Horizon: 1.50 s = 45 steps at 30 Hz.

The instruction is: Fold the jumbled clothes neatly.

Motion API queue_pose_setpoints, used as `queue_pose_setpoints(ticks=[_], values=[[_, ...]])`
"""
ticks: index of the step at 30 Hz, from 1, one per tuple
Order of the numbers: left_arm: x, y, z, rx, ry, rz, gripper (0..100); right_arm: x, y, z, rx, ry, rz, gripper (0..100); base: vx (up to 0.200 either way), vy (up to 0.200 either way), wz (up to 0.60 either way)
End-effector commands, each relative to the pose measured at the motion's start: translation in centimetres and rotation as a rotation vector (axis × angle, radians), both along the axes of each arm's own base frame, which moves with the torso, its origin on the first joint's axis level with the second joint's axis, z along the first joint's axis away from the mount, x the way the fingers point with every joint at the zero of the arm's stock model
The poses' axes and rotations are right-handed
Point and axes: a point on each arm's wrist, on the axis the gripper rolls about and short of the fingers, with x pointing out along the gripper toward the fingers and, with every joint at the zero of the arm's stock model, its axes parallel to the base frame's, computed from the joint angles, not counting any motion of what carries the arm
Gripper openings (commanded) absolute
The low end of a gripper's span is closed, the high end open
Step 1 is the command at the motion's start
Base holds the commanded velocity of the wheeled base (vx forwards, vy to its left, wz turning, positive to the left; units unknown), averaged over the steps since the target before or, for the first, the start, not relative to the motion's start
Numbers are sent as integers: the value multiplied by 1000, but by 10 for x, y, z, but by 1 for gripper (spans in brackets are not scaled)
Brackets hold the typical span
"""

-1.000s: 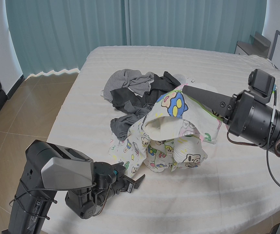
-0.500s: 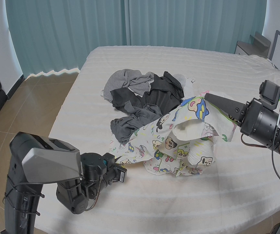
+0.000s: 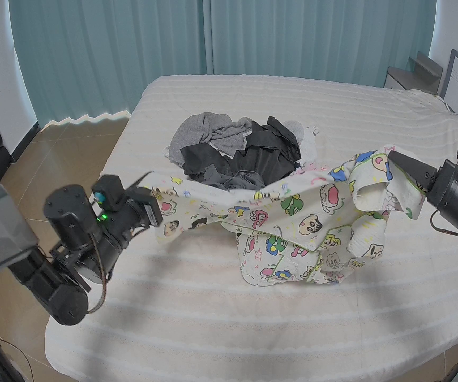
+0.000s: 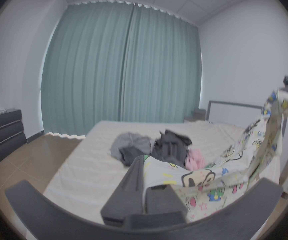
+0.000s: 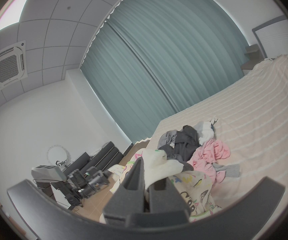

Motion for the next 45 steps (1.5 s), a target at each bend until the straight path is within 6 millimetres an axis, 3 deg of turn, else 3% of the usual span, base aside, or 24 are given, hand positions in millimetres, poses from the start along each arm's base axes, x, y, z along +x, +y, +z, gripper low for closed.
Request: queue_pose_setpoints(ticks=[1, 2, 3, 9, 20, 25, 30, 45], values=[[-28, 21, 78, -79, -214, 44, 0, -16, -17, 15, 27, -78, -54, 0, 0, 0, 0], [-28, 21, 78, -79, -214, 44, 0, -16, -17, 15, 27, -78, -54, 0, 0, 0, 0], [-37, 25, 103, -79, -243, 48, 0, -24, -19, 28, 46, -132, -49, 0, 0, 0, 0], [-56, 33, 154, -89, -284, 51, 0, -39, -24, 54, 75, -221, -38, 0, 0, 0, 0], [-105, 53, 222, -80, -312, 47, 0, -64, -31, 101, 110, -358, 13, 0, 0, 0, 0], [-122, 56, 224, -76, -294, 32, 0, -70, -33, 100, 103, -367, 42, 0, 0, 0, 0], [-132, 60, 210, -66, -267, 31, 0, -73, -34, 100, 106, -369, 61, 0, 0, 0, 0], [-137, 63, 192, -42, -221, 28, 0, -72, -33, 90, 101, -333, 66, 0, -200, 0, 0]])
